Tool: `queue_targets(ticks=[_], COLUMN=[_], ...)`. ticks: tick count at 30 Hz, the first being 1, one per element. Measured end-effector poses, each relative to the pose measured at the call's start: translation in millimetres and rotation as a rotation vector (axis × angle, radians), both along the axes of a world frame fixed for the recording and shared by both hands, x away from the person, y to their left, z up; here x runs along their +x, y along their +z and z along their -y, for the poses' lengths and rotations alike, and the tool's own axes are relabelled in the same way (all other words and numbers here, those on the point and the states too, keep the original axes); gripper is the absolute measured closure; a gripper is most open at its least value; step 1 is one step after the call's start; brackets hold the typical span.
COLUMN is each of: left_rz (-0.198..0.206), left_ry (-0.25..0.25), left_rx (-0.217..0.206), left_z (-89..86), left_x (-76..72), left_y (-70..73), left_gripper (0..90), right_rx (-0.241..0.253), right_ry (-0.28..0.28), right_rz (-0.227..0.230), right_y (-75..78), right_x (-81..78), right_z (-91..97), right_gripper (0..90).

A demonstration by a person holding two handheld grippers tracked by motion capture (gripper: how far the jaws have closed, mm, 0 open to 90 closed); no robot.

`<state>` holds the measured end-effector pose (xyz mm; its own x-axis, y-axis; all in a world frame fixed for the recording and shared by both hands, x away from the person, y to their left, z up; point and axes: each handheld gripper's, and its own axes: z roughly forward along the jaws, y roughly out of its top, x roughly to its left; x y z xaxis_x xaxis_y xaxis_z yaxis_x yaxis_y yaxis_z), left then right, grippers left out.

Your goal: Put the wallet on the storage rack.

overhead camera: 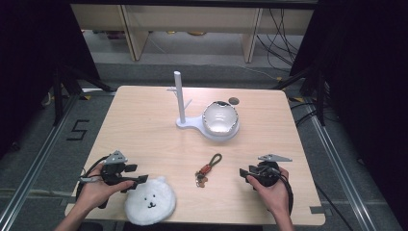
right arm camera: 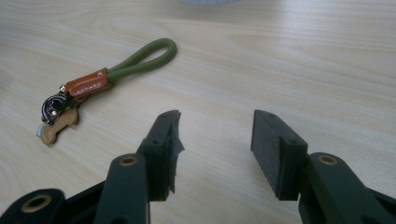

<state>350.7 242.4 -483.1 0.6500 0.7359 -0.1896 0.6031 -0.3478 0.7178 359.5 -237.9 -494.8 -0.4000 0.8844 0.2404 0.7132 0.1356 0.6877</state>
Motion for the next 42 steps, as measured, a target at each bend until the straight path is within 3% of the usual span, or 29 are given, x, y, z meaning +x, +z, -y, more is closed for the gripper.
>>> queue_targets(ticks=[5, 7, 8, 9, 13, 18, 19, 20, 23, 26, 31, 32, 33, 36, 39, 40, 42], left_rz=[-0.025, -0.024, -0.034, -0.034, -0.038, -0.042, -0.042, -0.047, -0.051, -0.055, -0.075, -0.079, -0.084, -0.105, -0.127, -0.143, -0.170], left_ry=[-0.011, -0.012, -0.017, -0.019, -0.033, -0.043, -0.042, -0.045, -0.039, -0.046, -0.070, -0.090, -0.087, -0.094, -0.095, -0.086, -0.095], left_rx=[0.014, 0.019, 0.011, 0.020, 0.036, 0.043, 0.043, 0.043, 0.032, 0.046, 0.051, 0.060, 0.058, 0.061, 0.073, 0.076, 0.100], left_z=[2.2, 3.8, 5.0, 5.3, 6.8, 5.3, 4.8, 4.1, 4.5, 5.1, 7.6, 7.7, 7.8, 5.8, 3.1, 2.0, -0.4], left_x=[0.3, 0.2, 0.8, 1.0, -0.1, -3.0, -3.2, -3.1, -3.6, -3.3, -3.9, -4.5, -5.6, -7.7, -9.3, -10.2, -9.6], left_y=[3.0, 3.9, 4.3, 4.7, 6.4, 7.1, 7.2, 7.5, 7.7, 8.0, 8.6, 9.5, 9.7, 9.5, 7.9, 5.2, 1.9], left_gripper=[33.3, 33.5, 33.5, 33.5, 33.5, 33.5, 33.5, 33.4, 33.4, 33.3, 33.3, 33.2, 33.2, 33.0, 32.7, 32.7, 32.6], right_rx=[-0.017, -0.021, -0.018, -0.016, -0.028, -0.016, 0.001, -0.026, -0.020, -0.020, -0.017, -0.025, -0.018, -0.025, -0.011, -0.016, -0.008], right_ry=[0.008, 0.016, -0.002, -0.003, 0.001, 0.002, -0.010, -0.005, 0.023, 0.006, 0.010, 0.032, 0.038, 0.009, 0.023, 0.050, 0.021], right_rz=[-0.032, -0.024, -0.065, -0.071, -0.066, -0.095, -0.124, -0.112, -0.113, -0.150, -0.159, -0.123, -0.122, -0.164, -0.163, -0.124, -0.161], right_y=[5.7, 5.7, 8.0, 7.6, 7.0, 10.2, 11.5, 11.8, 11.4, 13.9, 14.9, 13.3, 13.5, 15.6, 16.6, 14.8, 17.3], right_x=[2.3, 4.3, 3.0, 3.6, 5.1, 6.8, 5.9, 6.8, 8.8, 8.2, 8.4, 10.5, 10.6, 9.4, 9.0, 10.9, 8.7], right_z=[-1.3, -0.9, -1.9, -2.0, -1.5, -8.3, -11.3, -12.0, -14.8, -16.6, -17.8, -17.5, -17.5, -20.1, -21.1, -20.0, -22.2], right_gripper=[53.3, 53.2, 53.1, 53.2, 53.5, 54.7, 54.8, 54.7, 54.7, 54.6, 54.3, 54.1, 54.0, 53.7, 53.4, 53.3, 53.2])
